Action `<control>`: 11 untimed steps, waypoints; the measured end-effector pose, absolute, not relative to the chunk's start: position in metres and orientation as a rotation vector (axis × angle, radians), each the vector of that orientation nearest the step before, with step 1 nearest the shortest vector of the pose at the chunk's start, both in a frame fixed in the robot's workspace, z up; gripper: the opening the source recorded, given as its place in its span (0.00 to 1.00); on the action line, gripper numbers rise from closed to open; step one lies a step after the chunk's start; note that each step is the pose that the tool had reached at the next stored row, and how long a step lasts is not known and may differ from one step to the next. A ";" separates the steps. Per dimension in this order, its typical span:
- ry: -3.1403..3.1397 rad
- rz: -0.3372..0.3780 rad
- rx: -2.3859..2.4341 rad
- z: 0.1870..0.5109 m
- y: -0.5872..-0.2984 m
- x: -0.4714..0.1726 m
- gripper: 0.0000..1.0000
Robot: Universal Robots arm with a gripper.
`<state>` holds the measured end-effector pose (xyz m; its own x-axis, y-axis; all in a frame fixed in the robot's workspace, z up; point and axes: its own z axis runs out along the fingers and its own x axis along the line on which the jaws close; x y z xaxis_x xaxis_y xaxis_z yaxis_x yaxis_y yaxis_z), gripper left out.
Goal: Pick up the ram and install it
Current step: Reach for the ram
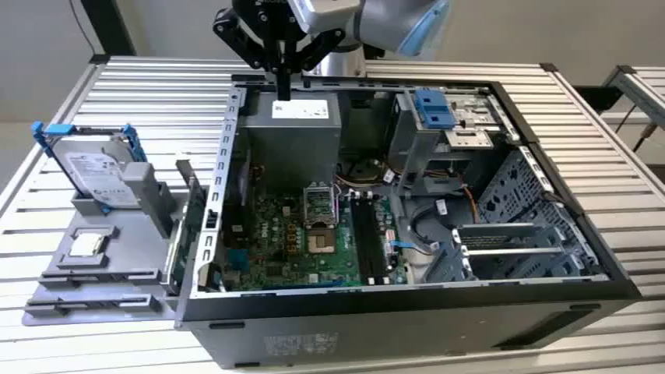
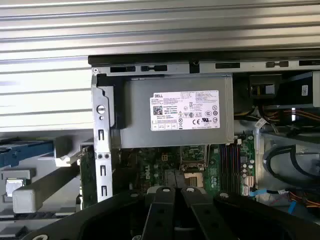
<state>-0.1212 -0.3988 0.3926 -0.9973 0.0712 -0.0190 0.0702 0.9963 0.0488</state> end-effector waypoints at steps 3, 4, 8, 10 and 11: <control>3.118 0.075 0.110 0.393 -0.399 -0.121 0.00; 3.118 0.075 0.110 0.393 -0.399 -0.121 0.00; 3.118 0.075 0.110 0.393 -0.399 -0.121 0.00; 3.118 0.075 0.110 0.393 -0.399 -0.121 0.00; 3.118 0.075 0.110 0.393 -0.399 -0.121 0.00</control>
<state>-0.1212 -0.3988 0.3927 -0.9973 0.0712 -0.0190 0.0702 0.9963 0.0488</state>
